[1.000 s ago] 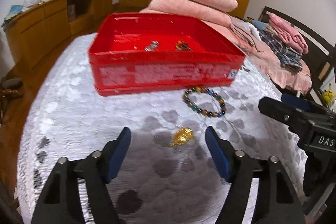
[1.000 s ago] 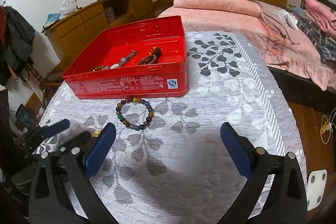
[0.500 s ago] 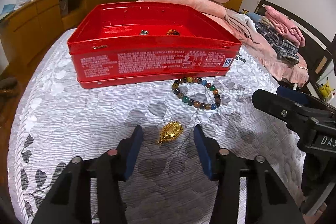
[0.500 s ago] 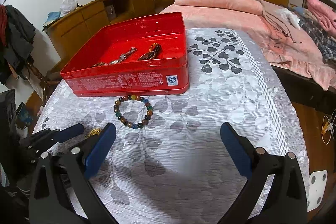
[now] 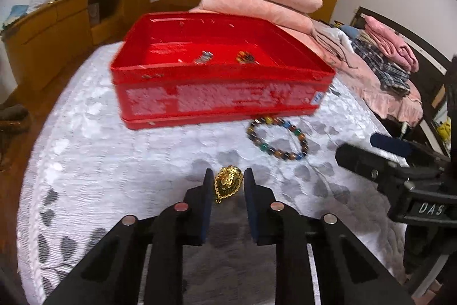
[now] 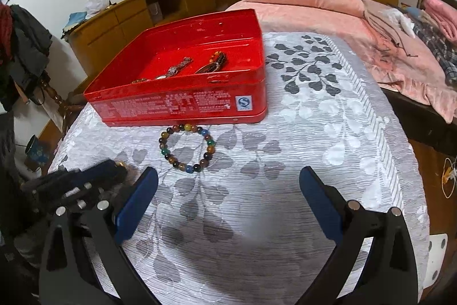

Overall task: Organize jewelry
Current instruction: 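Grasp the multicolour bead bracelet with the right tool while the left holds the pendant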

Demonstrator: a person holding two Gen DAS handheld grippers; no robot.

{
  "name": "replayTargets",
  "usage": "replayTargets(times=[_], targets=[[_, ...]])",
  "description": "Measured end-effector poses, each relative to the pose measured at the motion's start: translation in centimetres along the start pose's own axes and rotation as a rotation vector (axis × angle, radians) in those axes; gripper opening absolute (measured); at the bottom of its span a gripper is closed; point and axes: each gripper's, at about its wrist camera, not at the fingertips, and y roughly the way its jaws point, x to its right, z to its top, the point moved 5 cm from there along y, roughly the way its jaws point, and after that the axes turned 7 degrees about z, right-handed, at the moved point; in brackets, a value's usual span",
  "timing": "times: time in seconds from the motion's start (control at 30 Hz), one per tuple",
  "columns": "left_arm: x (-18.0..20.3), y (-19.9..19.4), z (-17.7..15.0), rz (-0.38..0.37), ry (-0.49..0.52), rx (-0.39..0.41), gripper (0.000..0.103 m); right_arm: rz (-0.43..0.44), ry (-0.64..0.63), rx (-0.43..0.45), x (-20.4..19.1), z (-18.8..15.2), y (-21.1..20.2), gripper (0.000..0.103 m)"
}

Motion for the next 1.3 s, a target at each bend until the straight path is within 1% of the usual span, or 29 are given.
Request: replayTargets(times=[0.07,0.13,0.2,0.27,0.47,0.57,0.67,0.9,1.0,1.07,1.1,1.17,1.2,1.27,1.3], targets=[[-0.8,-0.2,0.4,0.018,-0.017,0.011,0.021,0.018,0.005,-0.012,-0.1,0.0,0.3,0.075],[-1.7,-0.2,0.8,0.039,-0.032,0.021,0.021,0.041,0.017,-0.030,-0.2,-0.1,0.8,0.071],[-2.5,-0.2,1.2,0.051,-0.046,0.027,0.021,0.043,0.013,-0.039,-0.4,0.0,1.3,0.066],[-2.8,-0.2,1.6,0.062,-0.050,0.033,0.021,0.055,0.010,-0.048,-0.7,0.0,1.6,0.059],[-2.9,0.3,2.1,0.067,-0.052,0.037,0.021,0.033,0.005,-0.072,-1.1,0.4,2.9,0.056],[-3.0,0.4,2.2,0.065,-0.053,0.038,0.021,0.005,0.000,-0.078,-1.0,0.5,3.4,0.054],[-3.0,0.4,2.3,0.067,-0.051,0.041,0.021,0.007,0.004,-0.085,-0.9,0.6,3.9,0.051],[-2.9,0.6,2.5,0.066,-0.041,0.046,0.021,-0.009,-0.007,-0.090,-1.0,0.9,4.9,0.049],[-2.8,0.8,2.6,0.062,-0.043,0.047,0.021,-0.038,-0.026,-0.085,-1.2,1.1,5.2,0.042],[-2.9,0.8,2.6,0.063,-0.042,0.048,0.021,-0.050,-0.031,-0.080,-1.1,1.2,5.4,0.034],[-2.8,0.8,2.6,0.062,-0.042,0.048,0.021,-0.053,-0.030,-0.079,-1.2,1.3,5.5,0.032],[-2.8,0.8,2.6,0.063,-0.041,0.047,0.021,-0.054,-0.027,-0.075,-1.2,1.4,5.5,0.024],[-2.8,0.8,2.6,0.062,-0.040,0.047,0.021,-0.055,-0.026,-0.072,-1.1,1.4,5.5,0.021],[-2.8,0.8,2.7,0.061,-0.038,0.048,0.021,-0.046,-0.018,-0.068,-0.9,1.4,5.5,0.008],[-2.8,0.8,2.7,0.061,-0.037,0.049,0.021,-0.040,-0.015,-0.068,-0.9,1.4,5.4,0.007]])
